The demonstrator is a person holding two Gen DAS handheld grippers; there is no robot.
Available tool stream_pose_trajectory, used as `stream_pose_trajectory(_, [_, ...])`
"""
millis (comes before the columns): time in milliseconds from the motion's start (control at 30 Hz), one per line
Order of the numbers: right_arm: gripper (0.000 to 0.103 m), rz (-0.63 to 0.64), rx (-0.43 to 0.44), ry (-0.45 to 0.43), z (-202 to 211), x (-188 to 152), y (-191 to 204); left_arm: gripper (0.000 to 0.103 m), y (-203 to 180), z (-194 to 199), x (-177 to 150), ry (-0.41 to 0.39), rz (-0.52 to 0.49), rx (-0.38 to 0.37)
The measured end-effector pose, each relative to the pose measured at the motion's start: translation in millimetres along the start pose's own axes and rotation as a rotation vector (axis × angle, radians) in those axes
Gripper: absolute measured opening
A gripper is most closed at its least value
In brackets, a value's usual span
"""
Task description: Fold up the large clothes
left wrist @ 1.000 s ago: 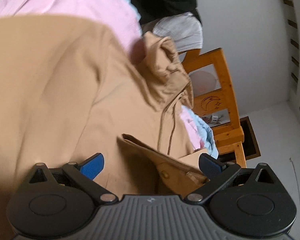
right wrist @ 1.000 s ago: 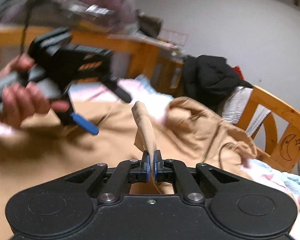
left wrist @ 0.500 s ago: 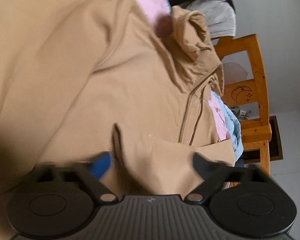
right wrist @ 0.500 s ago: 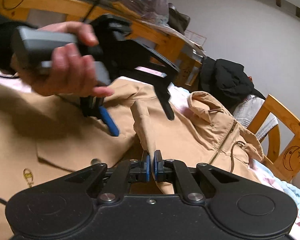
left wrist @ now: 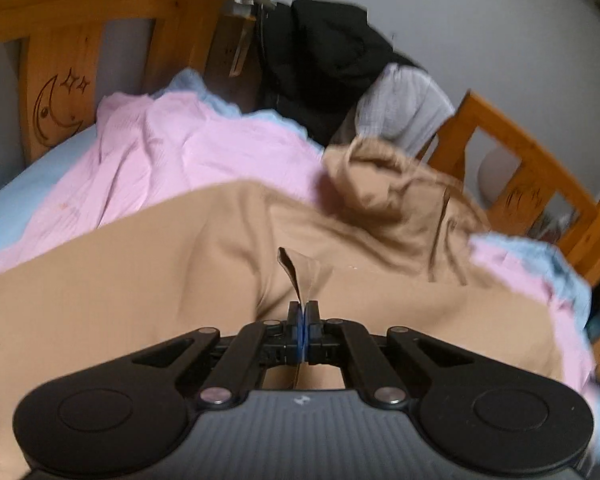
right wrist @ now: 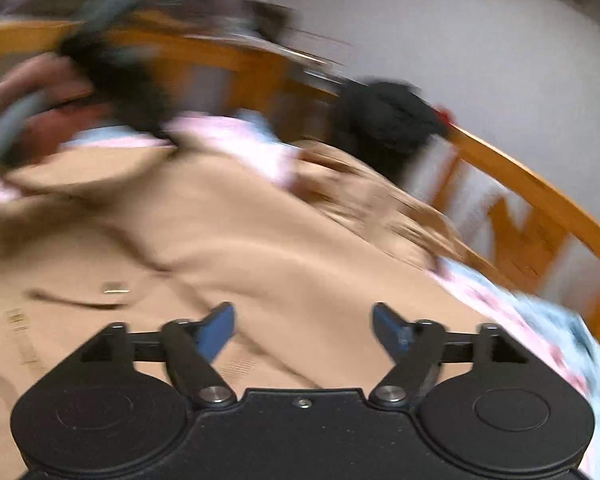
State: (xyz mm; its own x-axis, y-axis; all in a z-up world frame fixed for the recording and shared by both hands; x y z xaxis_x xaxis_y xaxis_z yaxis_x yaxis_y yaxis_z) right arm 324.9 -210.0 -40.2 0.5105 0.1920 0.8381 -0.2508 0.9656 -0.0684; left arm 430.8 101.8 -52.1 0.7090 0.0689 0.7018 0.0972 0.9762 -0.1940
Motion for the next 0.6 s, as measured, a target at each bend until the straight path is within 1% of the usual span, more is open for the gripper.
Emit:
stream_pose_trajectory(67, [0.083,-0.193,-0.073,0.038,-21.5,13.7,-53.7,0.000,-2.9,-2.7,-10.5,0.030,-0.011,0.005])
stream_pose_trajectory(100, [0.083,-0.280,-0.094,0.057,-32.6,18.4,-75.8,0.000,-5.0,-3.6,-14.5,0.038,-0.017,0.010])
stream_pose_trajectory(133, [0.082,-0.419,-0.112,0.098,-51.3,23.5,-107.9,0.000,-4.2,-2.8,-17.3,0.045,-0.023,0.014])
stream_pose_trajectory(167, [0.081,-0.520,-0.118,0.130,-66.3,25.4,-130.1,0.000,-4.2,-1.2,-19.0,0.051,-0.029,0.016])
stream_pose_trajectory(200, [0.080,-0.671,-0.114,0.165,-86.7,26.0,-159.2,0.000,-5.4,-1.9,-19.9,0.056,-0.038,0.018])
stream_pose_trajectory(233, [0.078,-0.767,-0.110,0.181,-100.6,25.4,-176.7,0.000,-4.7,-3.2,-19.7,0.059,-0.045,0.020])
stream_pose_trajectory(267, [0.077,-0.889,-0.103,0.216,-121.3,23.4,-197.5,0.000,-5.3,-3.4,-19.8,0.061,-0.052,0.022])
stream_pose_trajectory(333, [0.071,-1.030,-0.089,0.244,-149.9,21.1,-218.9,0.000,-4.2,-3.5,-18.3,0.064,-0.055,0.017])
stream_pose_trajectory(367, [0.064,-1.073,-0.092,0.256,-162.6,19.6,-225.5,0.000,-3.5,-3.3,-18.1,0.065,-0.055,0.015])
stream_pose_trajectory(400, [0.057,-1.108,-0.109,0.266,-174.9,18.5,-231.4,0.000,-2.8,-3.3,-17.9,0.067,-0.054,0.011])
stream_pose_trajectory(467, [0.016,-1.144,-0.107,0.280,-186.6,16.6,-237.0,0.000,-2.7,-4.3,-17.6,0.065,-0.052,-0.009])
stream_pose_trajectory(500, [0.007,-1.101,-0.118,0.272,-187.4,22.6,-235.8,0.000,-4.3,-5.1,-17.1,0.061,-0.057,-0.021])
stream_pose_trajectory(533, [0.001,-1.007,-0.126,0.252,-185.4,33.2,-233.1,0.000,-6.9,-6.5,-16.5,0.056,-0.063,-0.036])
stream_pose_trajectory(567, [0.000,-0.850,-0.128,0.202,-177.8,51.6,-229.8,0.000,-11.1,-9.5,-15.6,0.052,-0.073,-0.062])
stream_pose_trajectory(600, [0.000,-0.741,-0.122,0.150,-166.6,66.1,-226.8,0.000,-18.8,-14.6,-14.3,0.056,-0.097,-0.087])
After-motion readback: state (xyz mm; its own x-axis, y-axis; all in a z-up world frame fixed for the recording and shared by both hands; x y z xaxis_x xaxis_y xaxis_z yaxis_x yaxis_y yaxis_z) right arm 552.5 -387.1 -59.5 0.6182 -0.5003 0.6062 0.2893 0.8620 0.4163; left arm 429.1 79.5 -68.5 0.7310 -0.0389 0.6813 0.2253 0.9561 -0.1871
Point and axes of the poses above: each gripper's, at about its wrist camera, not at the fingertips, and z roughly against the way its jaws point, y to its left, x to its top, the point moved 4 cm from there along -z, roughly the way its jaws point, and after that the axes turned 11 degrees about -z, right-handed, at the moved point
